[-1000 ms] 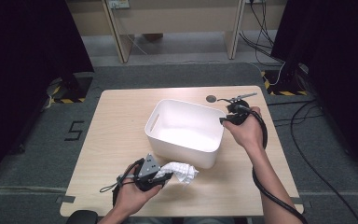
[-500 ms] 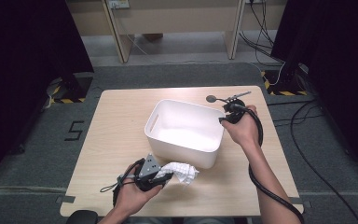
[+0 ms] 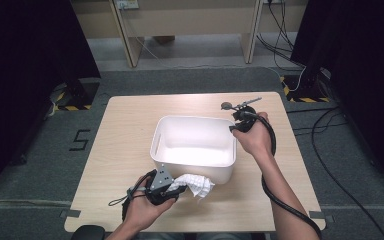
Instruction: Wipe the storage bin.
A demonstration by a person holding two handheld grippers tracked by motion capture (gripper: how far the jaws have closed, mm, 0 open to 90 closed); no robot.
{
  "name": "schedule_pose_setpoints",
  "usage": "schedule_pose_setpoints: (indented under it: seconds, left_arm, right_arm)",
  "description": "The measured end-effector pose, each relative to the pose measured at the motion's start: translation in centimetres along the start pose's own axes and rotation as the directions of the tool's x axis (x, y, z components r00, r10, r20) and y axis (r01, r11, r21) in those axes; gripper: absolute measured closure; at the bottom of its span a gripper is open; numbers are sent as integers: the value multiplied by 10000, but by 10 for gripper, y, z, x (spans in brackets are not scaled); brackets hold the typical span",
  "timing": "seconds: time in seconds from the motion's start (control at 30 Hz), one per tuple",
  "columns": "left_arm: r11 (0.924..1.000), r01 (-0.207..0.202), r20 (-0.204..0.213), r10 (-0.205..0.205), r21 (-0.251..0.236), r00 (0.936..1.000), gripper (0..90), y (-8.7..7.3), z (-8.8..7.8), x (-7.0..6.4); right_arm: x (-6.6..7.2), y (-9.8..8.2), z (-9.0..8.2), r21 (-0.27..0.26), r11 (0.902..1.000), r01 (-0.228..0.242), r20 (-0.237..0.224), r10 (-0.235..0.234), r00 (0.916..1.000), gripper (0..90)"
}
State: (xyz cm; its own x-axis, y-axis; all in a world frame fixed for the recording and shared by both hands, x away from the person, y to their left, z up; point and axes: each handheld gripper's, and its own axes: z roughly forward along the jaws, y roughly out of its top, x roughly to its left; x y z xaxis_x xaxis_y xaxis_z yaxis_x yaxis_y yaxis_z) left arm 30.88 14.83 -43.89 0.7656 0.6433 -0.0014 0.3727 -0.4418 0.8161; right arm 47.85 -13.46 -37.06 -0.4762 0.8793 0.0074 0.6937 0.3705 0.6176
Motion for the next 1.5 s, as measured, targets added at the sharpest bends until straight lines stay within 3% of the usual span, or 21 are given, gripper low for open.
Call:
schedule_pose_setpoints:
  seconds: [0.53,0.7,0.8,0.93,1.23,1.5]
  left_arm:
    - [10000,-13,47,13,-15,10000,686,1,1,-2]
    - [10000,-12,72,13,-72,10000,686,3,4,-4]
    - [9999,-78,135,79,-109,9999,687,5,7,-6]
    - [9997,-75,226,80,-231,9997,689,9,11,-10]
    - [9991,-283,462,298,-331,9985,695,23,21,-19]
    - [9990,-116,716,147,-434,9973,698,33,33,-27]
  right_arm:
    - [7,-4,-3,-49,9999,-165,-62,165,9998,770]
    - [8,-6,-7,-259,9993,-283,-107,280,9996,709]
    - [8,-8,-14,-629,9972,-395,-129,388,9992,658]
    - [7,-10,-20,-740,9965,-399,-106,392,9992,645]
    - [3,-16,-20,-707,9965,-457,-196,444,9988,652]
    - [5,-16,-16,-561,9975,-423,-287,408,9988,673]
